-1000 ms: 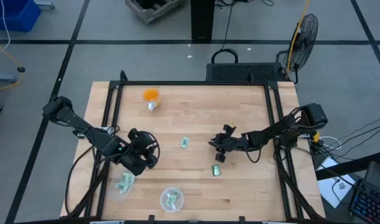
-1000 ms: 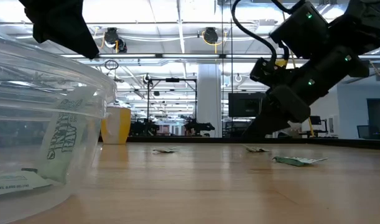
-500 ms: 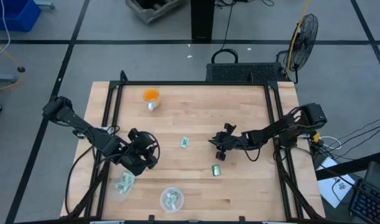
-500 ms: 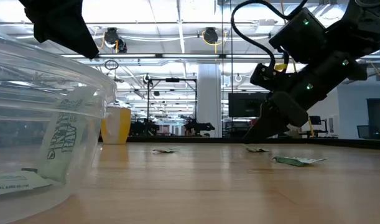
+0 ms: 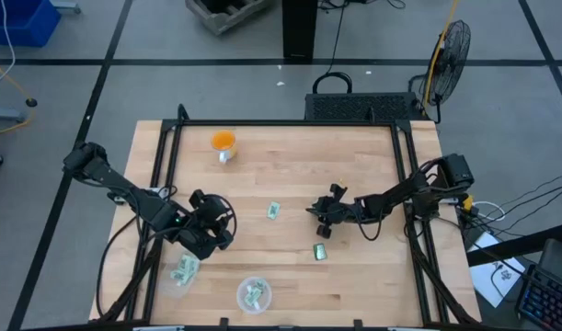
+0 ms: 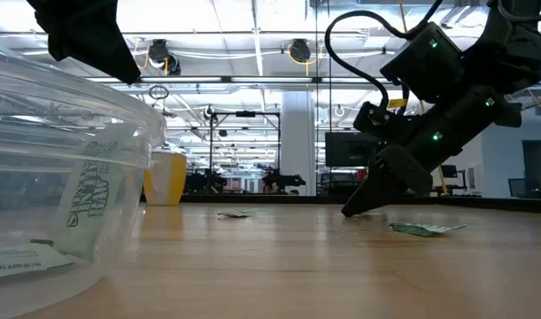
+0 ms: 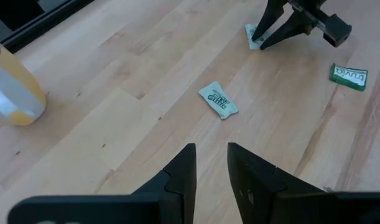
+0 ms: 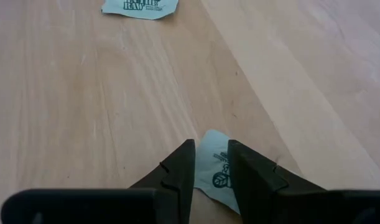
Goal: Pick and place items into bin
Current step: Put the stevia packet into the right transparent bin
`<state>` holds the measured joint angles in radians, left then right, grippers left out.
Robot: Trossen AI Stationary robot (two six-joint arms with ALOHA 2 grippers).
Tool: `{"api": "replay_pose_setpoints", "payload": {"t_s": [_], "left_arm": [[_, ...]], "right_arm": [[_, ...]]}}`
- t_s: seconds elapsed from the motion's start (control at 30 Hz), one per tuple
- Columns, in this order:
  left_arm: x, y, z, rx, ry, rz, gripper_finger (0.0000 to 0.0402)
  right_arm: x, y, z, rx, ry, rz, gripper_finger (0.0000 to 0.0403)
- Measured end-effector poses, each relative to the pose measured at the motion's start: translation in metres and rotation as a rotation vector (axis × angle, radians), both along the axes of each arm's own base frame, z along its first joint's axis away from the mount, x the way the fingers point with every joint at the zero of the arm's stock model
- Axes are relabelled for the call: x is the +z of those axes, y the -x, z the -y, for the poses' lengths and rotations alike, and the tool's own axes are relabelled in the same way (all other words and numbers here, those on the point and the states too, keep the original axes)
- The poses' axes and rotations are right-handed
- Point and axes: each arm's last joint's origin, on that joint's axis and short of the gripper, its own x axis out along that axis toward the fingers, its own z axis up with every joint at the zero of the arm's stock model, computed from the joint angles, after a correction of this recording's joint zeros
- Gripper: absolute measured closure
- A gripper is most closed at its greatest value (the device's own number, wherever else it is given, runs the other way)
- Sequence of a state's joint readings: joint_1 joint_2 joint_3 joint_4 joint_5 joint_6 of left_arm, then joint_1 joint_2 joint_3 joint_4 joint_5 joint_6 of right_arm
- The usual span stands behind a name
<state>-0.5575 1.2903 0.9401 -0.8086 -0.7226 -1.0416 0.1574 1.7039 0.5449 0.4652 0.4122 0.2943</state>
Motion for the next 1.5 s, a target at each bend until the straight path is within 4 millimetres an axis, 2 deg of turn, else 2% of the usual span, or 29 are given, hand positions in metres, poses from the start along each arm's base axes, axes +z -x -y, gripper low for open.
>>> {"api": "replay_pose_setpoints", "payload": {"t_s": [0.27, 0.53, 0.7, 0.83, 0.93, 1.03, 1.13, 1.23, 1.37, 1.5], "left_arm": [[0.0, 0.0, 0.0, 0.001, 0.0, 0.0, 0.0304], [0.0, 0.0, 0.0, 0.002, 0.002, 0.001, 0.0304], [0.0, 0.0, 0.0, 0.002, 0.001, 0.001, 0.0304], [0.0, 0.0, 0.0, 0.002, 0.0, 0.002, 0.0304], [0.0, 0.0, 0.0, 0.002, -0.012, 0.004, 0.0304], [0.0, 0.0, -0.001, -0.003, -0.026, 0.001, 0.0304], [0.0, -0.002, -0.003, 0.008, -0.026, 0.002, 0.0304], [0.0, -0.003, -0.006, 0.022, -0.026, 0.002, 0.0304], [0.0, -0.006, -0.011, 0.044, -0.028, 0.001, 0.0304], [0.0, -0.007, -0.016, 0.06, -0.024, -0.004, 0.0304]], "right_arm": [[0.0, 0.0, -0.001, 0.03, -0.031, -0.002, 0.0394], [0.006, -0.007, -0.003, 0.058, -0.067, 0.099, 0.0401], [0.028, -0.02, -0.015, 0.285, -0.273, 0.347, 0.0402], [0.058, -0.025, -0.033, 0.533, -0.432, 0.608, 0.0402], [0.076, -0.029, -0.055, 0.684, -0.462, 0.7, 0.0402], [0.091, -0.04, -0.085, 0.807, -0.396, 0.683, 0.0402], [0.103, -0.055, -0.113, 0.89, -0.284, 0.59, 0.0402], [0.112, -0.073, -0.134, 0.966, -0.196, 0.525, 0.0402], [0.116, -0.099, -0.15, 1.01, -0.181, 0.532, 0.0403], [0.099, -0.124, -0.159, 1.049, -0.246, 0.496, 0.0403]]}}
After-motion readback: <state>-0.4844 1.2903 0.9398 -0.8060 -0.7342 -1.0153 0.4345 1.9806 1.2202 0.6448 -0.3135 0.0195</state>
